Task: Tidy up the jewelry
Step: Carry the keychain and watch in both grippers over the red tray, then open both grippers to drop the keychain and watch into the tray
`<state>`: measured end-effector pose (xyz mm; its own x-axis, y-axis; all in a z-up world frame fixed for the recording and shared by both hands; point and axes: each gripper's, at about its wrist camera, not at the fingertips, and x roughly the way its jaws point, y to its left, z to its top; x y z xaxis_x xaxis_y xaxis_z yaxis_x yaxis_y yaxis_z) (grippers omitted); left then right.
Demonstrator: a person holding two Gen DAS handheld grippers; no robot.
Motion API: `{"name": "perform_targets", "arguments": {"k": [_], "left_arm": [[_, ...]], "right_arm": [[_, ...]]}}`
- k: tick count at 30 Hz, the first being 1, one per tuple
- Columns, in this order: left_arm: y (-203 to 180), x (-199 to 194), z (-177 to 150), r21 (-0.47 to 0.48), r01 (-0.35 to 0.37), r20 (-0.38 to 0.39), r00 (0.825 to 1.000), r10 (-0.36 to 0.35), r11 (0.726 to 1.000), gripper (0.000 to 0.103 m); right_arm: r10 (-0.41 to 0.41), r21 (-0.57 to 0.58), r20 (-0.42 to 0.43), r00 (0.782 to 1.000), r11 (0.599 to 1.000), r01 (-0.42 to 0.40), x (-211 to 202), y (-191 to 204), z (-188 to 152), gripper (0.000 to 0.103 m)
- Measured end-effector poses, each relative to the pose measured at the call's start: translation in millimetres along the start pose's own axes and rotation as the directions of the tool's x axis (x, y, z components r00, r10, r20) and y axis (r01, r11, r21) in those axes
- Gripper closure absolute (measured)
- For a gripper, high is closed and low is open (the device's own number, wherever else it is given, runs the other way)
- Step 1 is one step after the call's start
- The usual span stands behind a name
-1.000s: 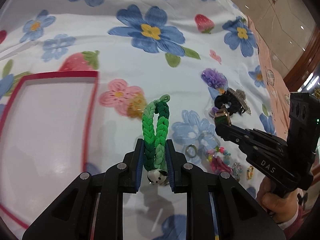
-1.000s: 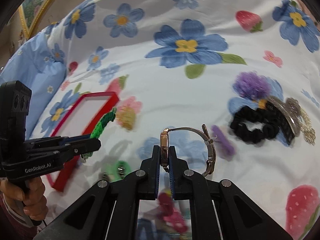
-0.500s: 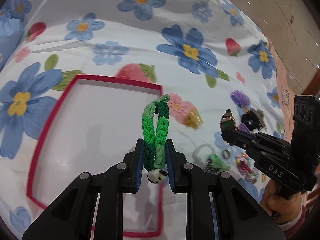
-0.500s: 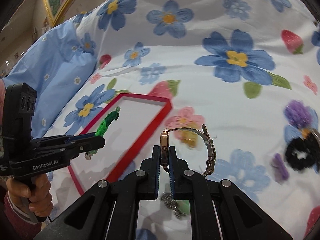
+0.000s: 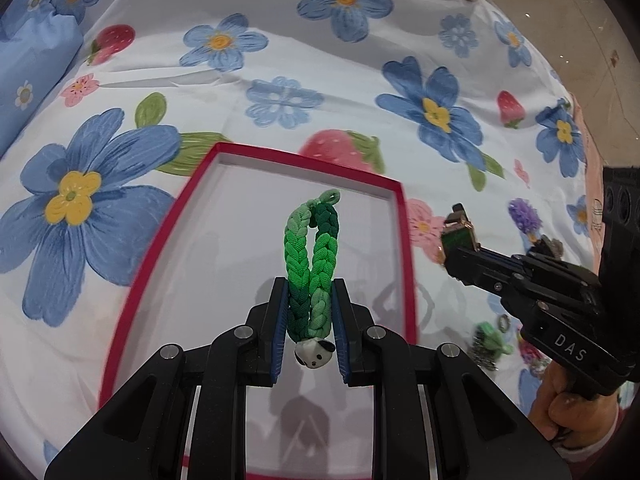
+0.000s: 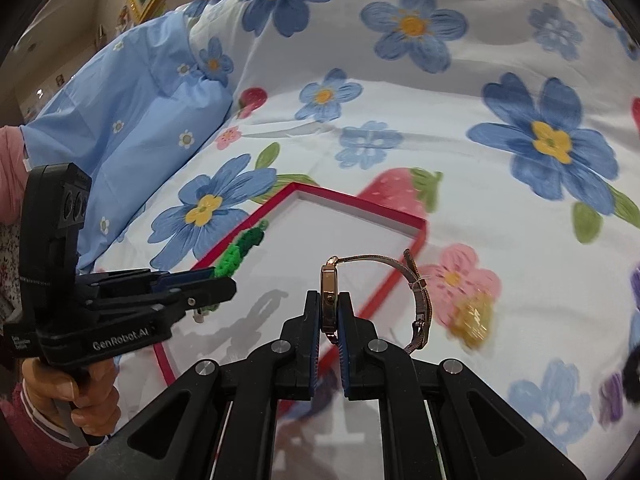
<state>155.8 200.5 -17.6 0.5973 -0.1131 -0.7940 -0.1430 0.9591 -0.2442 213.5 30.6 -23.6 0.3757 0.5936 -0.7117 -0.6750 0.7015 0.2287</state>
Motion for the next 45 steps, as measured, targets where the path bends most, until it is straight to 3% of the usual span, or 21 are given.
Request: {"name": "perform_targets", "arguments": {"k": [11,23,29,31,33,40,45], "left_arm": [[38.1,45.1,20.2,-0.012,-0.062,-0.072,0.996,0.061,0.998,0.084],[44.3,76.4,17.8,0.004,-0.091,-0.14,0.986,0.091,0.996,0.082],[40.5,77.5,18.4,0.019,-0.1,-0.142,0.985,0.101,0.995,0.073],[40.2,77.2,18.8,0.022,-0.107,-0.141,0.984,0.109,0.994,0.058],[41.1,73.6,18.8,0.018,-0.111,-0.131,0.985,0.112,0.994,0.05],[47.7,57.1,16.2,-0.017,-0.113,-0.113,0.987,0.111,0.993,0.047],[45.6,37.8,9.7,-0.051,-0.094,-0.089,0.992,0.089,0.994,0.045]], "right_arm": [[-0.004,-0.087,-0.102,0.995,0.996,-0.005,73.6,19.8,27.7,0.096],[-0.043,-0.132,-0.223,0.974,0.991,0.013,118.4,12.7,22.1,0.095],[-0.035,-0.133,-0.221,0.975,0.991,0.005,121.4,12.5,22.2,0.093],[-0.027,-0.124,-0.222,0.975,0.992,-0.001,121.5,11.1,21.5,0.091],[-0.016,-0.111,-0.215,0.976,0.994,-0.008,120.1,9.9,21.8,0.09],[0.0,-0.088,-0.162,0.987,0.996,-0.014,100.7,11.4,26.9,0.079],[0.013,-0.069,-0.09,0.996,0.997,-0.019,69.8,13.5,24.6,0.066]]}}
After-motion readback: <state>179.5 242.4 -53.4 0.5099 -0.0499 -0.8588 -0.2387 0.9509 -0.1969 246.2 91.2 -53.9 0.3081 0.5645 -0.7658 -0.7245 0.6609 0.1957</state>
